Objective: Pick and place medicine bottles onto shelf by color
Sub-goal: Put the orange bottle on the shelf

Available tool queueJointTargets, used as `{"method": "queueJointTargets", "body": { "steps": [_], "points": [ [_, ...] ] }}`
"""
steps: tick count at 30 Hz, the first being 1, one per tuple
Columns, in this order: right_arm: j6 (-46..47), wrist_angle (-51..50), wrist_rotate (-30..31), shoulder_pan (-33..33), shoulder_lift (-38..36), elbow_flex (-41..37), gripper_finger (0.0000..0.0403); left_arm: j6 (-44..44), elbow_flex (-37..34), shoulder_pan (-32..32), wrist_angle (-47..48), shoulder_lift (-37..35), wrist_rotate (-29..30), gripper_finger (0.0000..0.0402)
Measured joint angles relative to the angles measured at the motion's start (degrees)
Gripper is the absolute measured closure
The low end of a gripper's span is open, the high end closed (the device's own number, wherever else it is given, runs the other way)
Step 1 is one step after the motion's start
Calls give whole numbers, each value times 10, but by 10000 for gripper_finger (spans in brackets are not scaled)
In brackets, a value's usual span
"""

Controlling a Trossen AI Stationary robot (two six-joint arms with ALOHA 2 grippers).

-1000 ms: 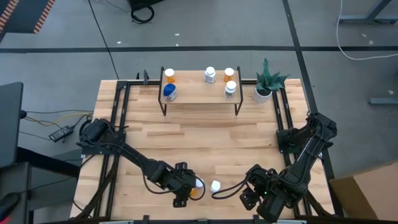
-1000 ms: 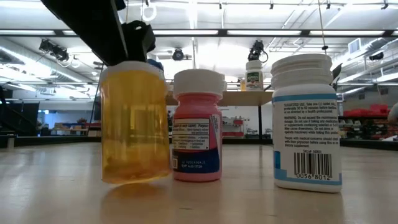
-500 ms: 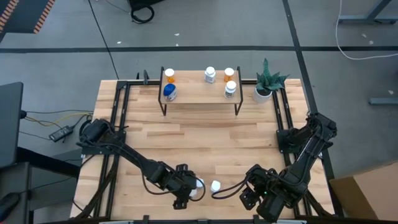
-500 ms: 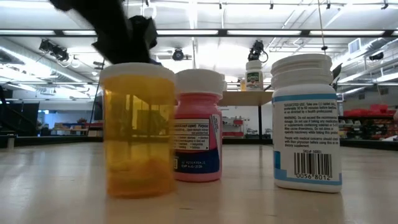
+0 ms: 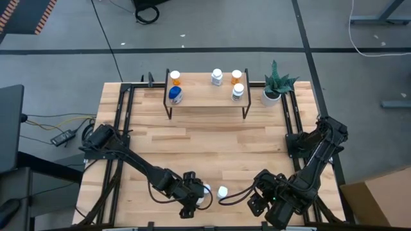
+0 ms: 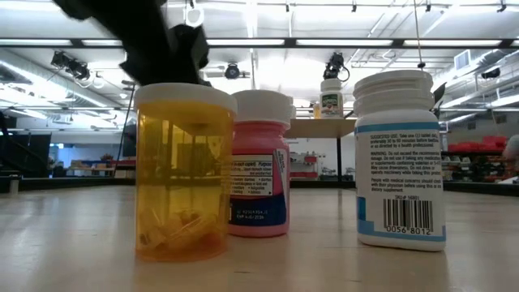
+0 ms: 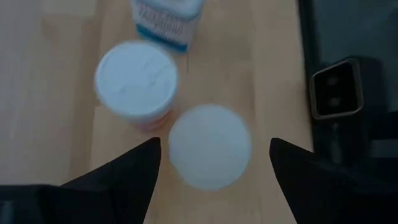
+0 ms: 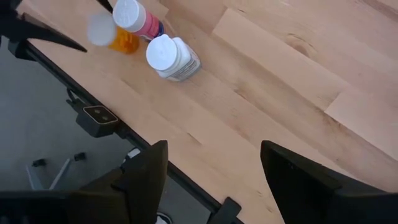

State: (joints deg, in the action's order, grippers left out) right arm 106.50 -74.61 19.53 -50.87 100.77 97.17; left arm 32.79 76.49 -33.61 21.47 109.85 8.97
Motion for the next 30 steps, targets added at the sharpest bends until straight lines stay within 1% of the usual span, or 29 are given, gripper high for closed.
{"method": "queueJointTargets", "body": {
  "steps": [10, 16, 30],
  "points": [
    [0, 0, 0, 0, 0, 0, 138, 7, 1, 0, -3, 8, 5, 92],
    [0, 0, 0, 0, 0, 0, 138, 5, 1, 0, -3, 8, 29, 93],
    [0, 0, 0, 2, 0, 0, 138, -19, 1, -1, -7, 8, 30, 94]
  ]
}}
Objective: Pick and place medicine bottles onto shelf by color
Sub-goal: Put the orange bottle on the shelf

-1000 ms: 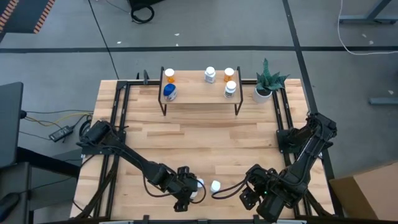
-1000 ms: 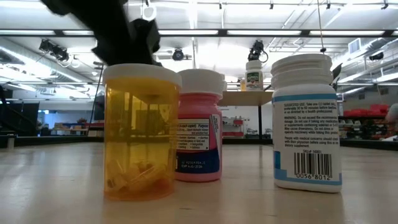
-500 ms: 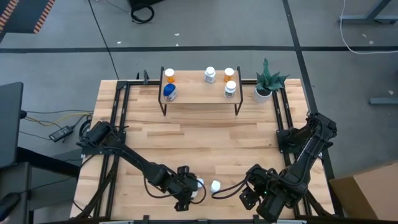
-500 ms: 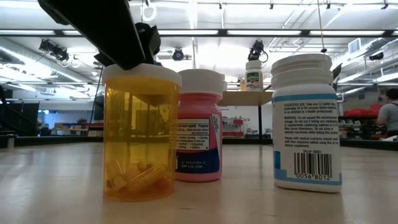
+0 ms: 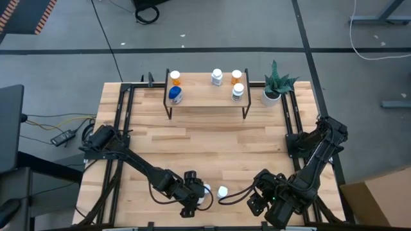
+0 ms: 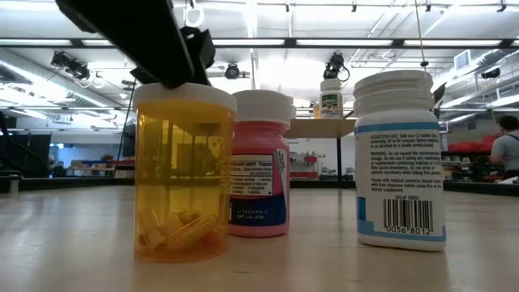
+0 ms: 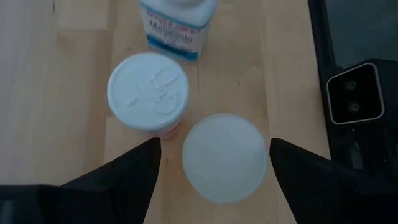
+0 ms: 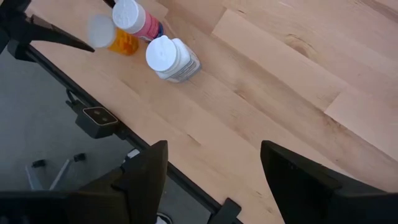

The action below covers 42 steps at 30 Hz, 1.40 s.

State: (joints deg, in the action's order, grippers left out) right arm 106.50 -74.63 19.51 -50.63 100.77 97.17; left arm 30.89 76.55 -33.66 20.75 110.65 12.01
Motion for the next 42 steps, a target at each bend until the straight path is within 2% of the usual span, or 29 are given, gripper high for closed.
{"method": "queueJointTargets", "body": {
  "steps": [7, 42],
  "points": [
    [0, 0, 0, 0, 0, 0, 138, -36, 0, -8, -15, 0, 0, 103],
    [6, 2, 0, 2, 0, 0, 138, -30, -1, -12, -2, 16, 15, 113]
  ]
}}
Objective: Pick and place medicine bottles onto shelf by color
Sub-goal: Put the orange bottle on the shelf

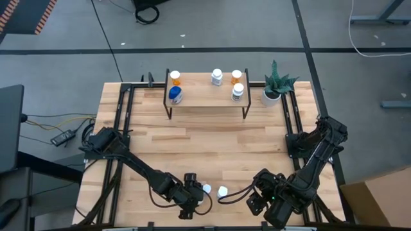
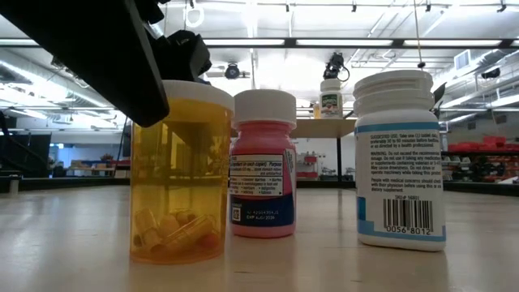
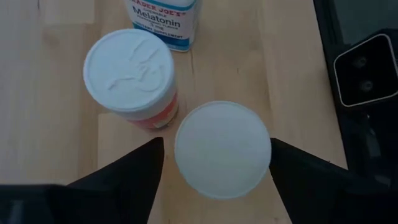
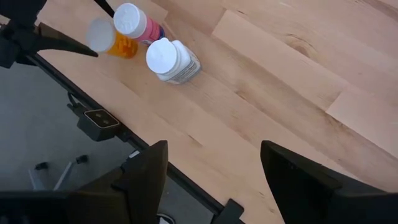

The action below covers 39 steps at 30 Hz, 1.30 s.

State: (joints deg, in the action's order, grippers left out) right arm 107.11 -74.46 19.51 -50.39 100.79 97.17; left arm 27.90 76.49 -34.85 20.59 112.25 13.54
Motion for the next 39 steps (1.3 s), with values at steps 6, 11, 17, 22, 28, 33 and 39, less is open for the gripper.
{"method": "queueJointTargets", "body": {
  "steps": [6, 11, 17, 22, 28, 33, 39],
  "points": [
    [0, 0, 0, 0, 0, 0, 138, 9, 0, 0, 0, 0, 0, 153],
    [-1, 0, 0, 0, 0, 0, 138, 37, 0, 0, -5, 0, 0, 183],
    [-1, -2, 0, 0, 0, 0, 138, 45, 0, 0, -5, -1, 0, 177],
    [-2, -2, 0, 0, 0, 0, 138, 46, 0, 0, -5, -2, 0, 165],
    [-2, -2, 0, 0, 0, 0, 138, 49, 0, 0, 0, -24, -5, 181],
    [-2, -5, 0, 0, 0, 0, 138, 48, 0, 7, 37, -66, -7, 182],
    [-2, -6, 3, 0, 0, 0, 138, 40, 0, 43, 134, -136, -6, 173]
  ]
}}
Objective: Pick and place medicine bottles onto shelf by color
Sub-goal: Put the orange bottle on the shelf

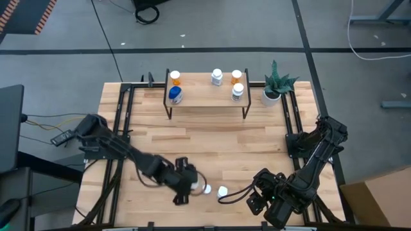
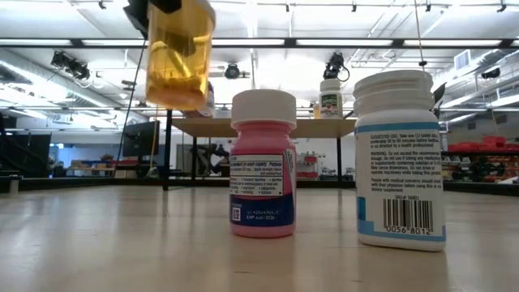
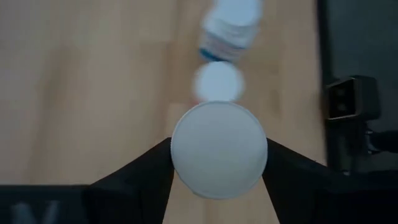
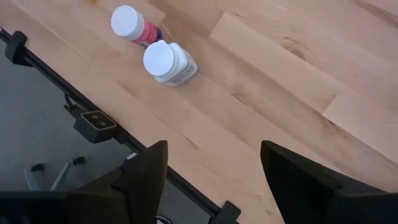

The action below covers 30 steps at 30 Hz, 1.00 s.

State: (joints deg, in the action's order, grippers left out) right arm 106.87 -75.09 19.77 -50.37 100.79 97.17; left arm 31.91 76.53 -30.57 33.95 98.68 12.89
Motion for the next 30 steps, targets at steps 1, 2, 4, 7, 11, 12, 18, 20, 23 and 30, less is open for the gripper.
{"method": "queueJointTargets", "body": {
  "steps": [1, 2, 4, 7, 11, 12, 18, 20, 23, 30],
  "points": [
    [0, 0, 0, 0, 0, 0, 138, 0, 0, 11, 19, -12, 0, 174],
    [0, 0, 1, 0, 0, 0, 138, -3, 0, 23, 32, -23, 0, 175],
    [1, 0, 1, 2, 0, 0, 138, -17, 0, 49, 57, -48, 2, 179],
    [4, 0, 1, 5, 0, 0, 138, -44, 0, 93, 68, -80, 3, 183],
    [14, 2, 1, 12, 0, 0, 138, -85, 0, 159, 69, -116, 2, 178],
    [16, 4, 1, 14, 0, 0, 138, -96, 0, 177, 69, -123, 2, 176],
    [22, 13, 1, 28, 0, 0, 138, -181, 0, 273, 69, -152, 2, 179],
    [22, 16, 1, 35, 0, 0, 138, -209, 0, 303, 67, -154, 0, 180],
    [22, 24, 1, 45, 0, 0, 138, -244, 0, 342, 72, -157, -1, 177],
    [22, 47, 1, 70, 0, 0, 138, -317, 0, 431, 69, -158, -23, 173]
  ]
}}
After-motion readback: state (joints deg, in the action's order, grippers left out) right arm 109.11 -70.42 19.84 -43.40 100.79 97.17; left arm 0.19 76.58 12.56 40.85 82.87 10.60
